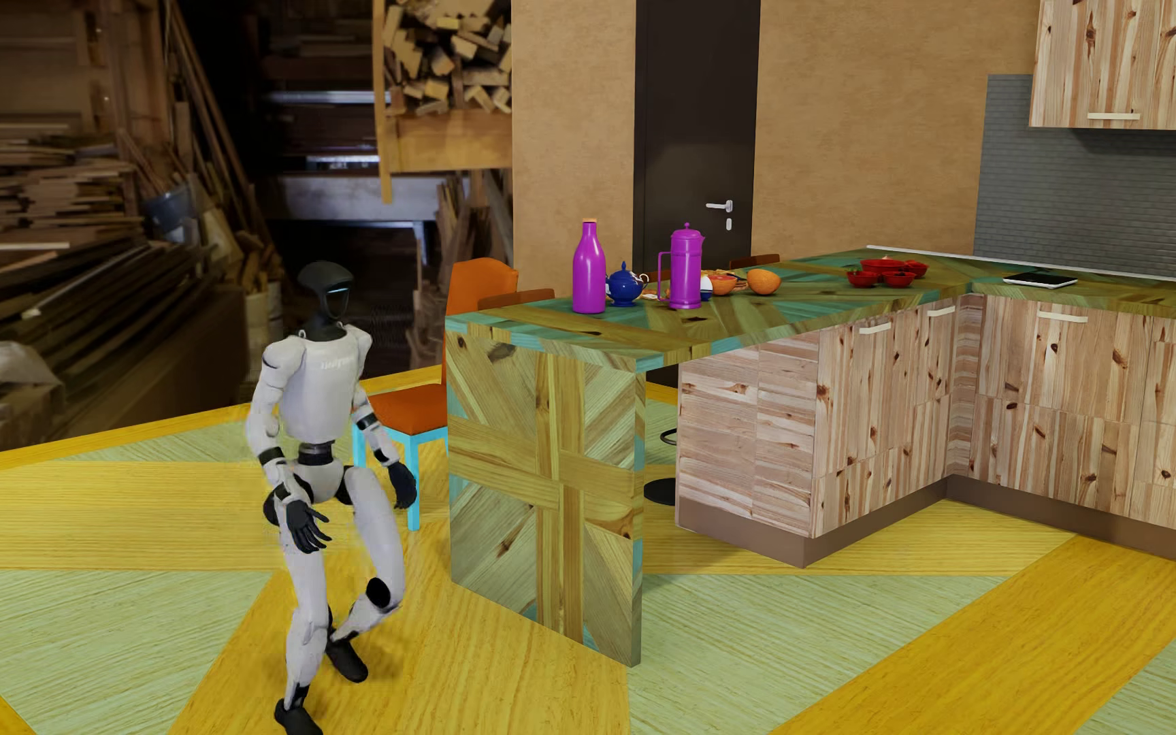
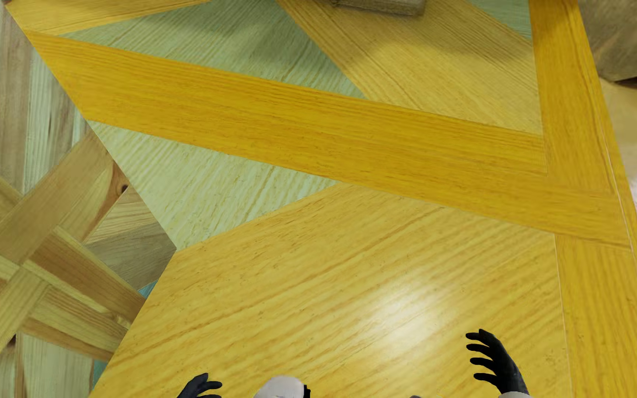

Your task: Avoid the corner

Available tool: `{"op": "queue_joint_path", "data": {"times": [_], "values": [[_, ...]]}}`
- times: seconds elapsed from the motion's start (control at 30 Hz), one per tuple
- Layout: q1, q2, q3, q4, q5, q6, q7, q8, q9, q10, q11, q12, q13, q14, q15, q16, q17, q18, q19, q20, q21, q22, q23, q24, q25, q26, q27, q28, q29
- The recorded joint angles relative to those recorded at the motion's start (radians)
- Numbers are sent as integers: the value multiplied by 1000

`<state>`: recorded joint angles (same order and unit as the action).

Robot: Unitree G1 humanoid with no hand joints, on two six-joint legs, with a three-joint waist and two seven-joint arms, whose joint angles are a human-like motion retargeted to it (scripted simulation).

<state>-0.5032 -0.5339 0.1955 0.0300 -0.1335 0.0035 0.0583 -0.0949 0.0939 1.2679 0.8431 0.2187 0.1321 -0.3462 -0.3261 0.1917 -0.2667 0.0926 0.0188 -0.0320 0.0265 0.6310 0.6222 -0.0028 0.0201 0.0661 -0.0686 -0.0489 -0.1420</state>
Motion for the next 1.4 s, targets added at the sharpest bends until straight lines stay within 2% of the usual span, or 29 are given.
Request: {"op": "queue_joint_path", "data": {"times": [0.07, 0.1, 0.17, 0.23, 0.27, 0.3, 0.4, 0.43, 0.5, 0.53, 0.6, 0.67, 0.7, 0.73, 0.77, 0.8, 0.83, 0.9, 0.97, 1.0, 1.03, 1.07, 1.1, 1.17, 1.2, 1.23, 1.3, 1.33, 1.4], "values": [[-48, 94, 82, 57, -14, 95, 6, -46, -47, -235, 1, 107, -108, -169, -91, 18, 89, -35, 110, 28, 88, 0, -72, 4, 10, 44, 13, 8, -29], [-6, 91, 85, 38, -33, 118, -1, -17, -54, -295, 124, 135, -153, -154, -106, 8, 124, -65, 103, -14, 120, 41, -64, 1, -12, 66, 7, 46, -19], [95, -39, 18, -14, 10, 90, -33, 119, -47, -314, 386, 86, -96, -224, 98, 8, 158, -69, 49, -94, 106, 94, -3, -41, -75, 107, -29, 112, 37], [157, -77, -48, -58, 26, 16, -65, 155, -50, -284, 113, 17, 49, -269, -47, -60, 89, -70, 44, -33, 29, -32, 30, -88, -132, 116, -51, 156, 90], [124, -42, -46, -53, 20, 20, -86, 129, -58, -157, 118, -19, 82, -226, -86, -85, 24, -48, 123, -29, 18, -25, 43, -103, -133, 88, -39, 148, 95], [79, 13, -32, -32, 8, 32, -65, 89, -68, -54, 105, -21, 94, -127, -129, -91, -6, 7, 116, -39, 11, 7, 32, -111, -113, 53, -4, 112, 77], [-8, 224, 104, -8, -17, 57, 31, -8, -86, -93, -33, 63, -52, -124, -184, -24, 79, -38, 122, 13, 48, -34, -81, -88, -14, 21, 144, -40, -34], [9, 201, 94, 14, -10, 72, 9, 5, -82, -242, 106, 100, -135, -181, -132, -4, 122, -40, 145, -5, 81, 4, -87, -67, 5, 13, 114, -38, -40], [107, 38, 25, -22, 60, 14, -25, 112, -71, -327, 426, 89, -112, -249, 30, 26, 168, -25, 178, -67, 100, 134, -11, -43, -10, 30, -41, 24, 12], [168, -46, -34, -47, 76, -27, -50, 118, -60, -378, 414, 73, -33, -262, -37, 5, 146, -26, 184, -59, 59, 83, -7, -50, -44, 61, -78, 63, 60], [283, -169, -126, -79, 80, -89, -89, 105, -26, -412, 212, -12, 95, -288, -63, -25, 89, -48, 198, -46, 14, 15, -20, -31, -110, 121, -55, 163, 134], [207, -164, -106, -105, 52, -120, -82, 98, -17, -124, 26, -91, 111, -125, 83, -38, 22, -9, 219, -25, -16, -27, 57, -21, -118, 146, -40, 178, 131], [125, -117, -63, -75, 45, -72, -61, 54, -11, 28, 43, -96, 79, 43, 57, -43, -21, -4, 159, -30, -8, 1, 71, -21, -93, 139, -30, 139, 96], [42, -54, -17, -50, 37, -21, -26, 20, -1, 70, 33, -40, 3, 41, 13, -31, -28, -25, 40, -1, -18, 17, 28, -21, -59, 121, 3, 76, 49], [-21, 11, 42, -20, 27, 27, 0, -9, 1, 24, 19, 28, -64, -47, -27, -14, -6, -40, 13, 17, -3, -19, -29, -9, -26, 115, 28, 23, 3], [-59, 66, 94, 11, 9, 65, 7, -29, -21, -95, 10, 83, -114, -143, -71, -10, 32, -57, 94, 42, 28, -25, -93, 15, 0, 106, 41, -6, -32], [-36, 52, 88, 29, 3, 92, -14, 2, -41, -268, 138, 125, -169, -140, -55, -3, 94, -62, 136, 3, 62, 38, -55, 41, 8, 88, 2, 6, -45], [68, -38, 42, -32, 20, 57, -24, 110, -59, -334, 337, 100, -104, -182, 56, 22, 127, -52, 161, -85, 160, 125, -11, 29, -17, 85, -84, 48, -15], [181, -101, -61, -80, 57, -4, -54, 117, -53, -385, 215, 68, 33, -233, -50, -44, 108, -61, 167, -21, 48, -6, -12, -43, -89, 70, -96, 93, 70], [193, -89, -80, -99, 55, -25, -75, 109, -57, -323, 110, 18, 88, -256, -22, -73, 69, -51, 159, -11, 2, -39, 28, -73, -116, 47, -104, 102, 103], [140, -47, -58, -85, 54, -8, -77, 71, -59, -164, 121, -34, 103, -180, -72, -73, 32, -25, 49, -51, 0, -10, 50, -94, -114, 16, -69, 88, 110], [79, 4, -39, -51, 50, 16, -52, 29, -68, -55, 106, -51, 96, -91, -109, -63, 9, 10, -6, -47, 16, 39, 35, -114, -96, -14, -6, 49, 100], [36, 65, -4, -11, 38, 29, -3, -3, -78, -30, 75, -13, 75, -59, -139, -52, 24, 49, 30, -26, 41, 25, 10, -128, -68, -25, 59, 3, 72], [-31, 203, 86, 13, 24, 61, 36, -59, -84, -95, -7, 43, -51, -135, -184, -40, 71, -17, 36, 12, 50, -23, -47, -119, -5, 13, 147, -37, 10], [-56, 264, 120, 3, 10, 72, 33, -81, -90, -151, -36, 77, -120, -170, -213, -35, 80, -60, 54, 13, 73, -44, -78, -108, 23, 34, 145, -18, -14], [-47, 238, 105, 8, 14, 85, 20, -53, -85, -274, 113, 100, -171, -129, -172, -8, 122, -48, 77, -20, 81, -11, -87, -92, 39, 44, 88, 23, -21], [16, 33, 0, -27, 68, 33, -2, 94, -75, -319, 435, 82, -130, -146, 47, 13, 133, -28, 112, -74, 167, 167, -14, -79, 19, 50, -66, 111, 13], [58, -59, -73, -49, 100, -9, -29, 127, -70, -343, 437, 86, -46, -171, -1, 1, 117, -34, 126, -32, 109, 118, -6, -83, -23, 60, -67, 136, 55], [177, -208, -165, -90, 76, -97, -81, 124, -60, -419, 360, 15, 91, -214, -67, -10, 106, -49, 156, -43, -6, 58, 1, -59, -116, 58, 40, 156, 123]]}}
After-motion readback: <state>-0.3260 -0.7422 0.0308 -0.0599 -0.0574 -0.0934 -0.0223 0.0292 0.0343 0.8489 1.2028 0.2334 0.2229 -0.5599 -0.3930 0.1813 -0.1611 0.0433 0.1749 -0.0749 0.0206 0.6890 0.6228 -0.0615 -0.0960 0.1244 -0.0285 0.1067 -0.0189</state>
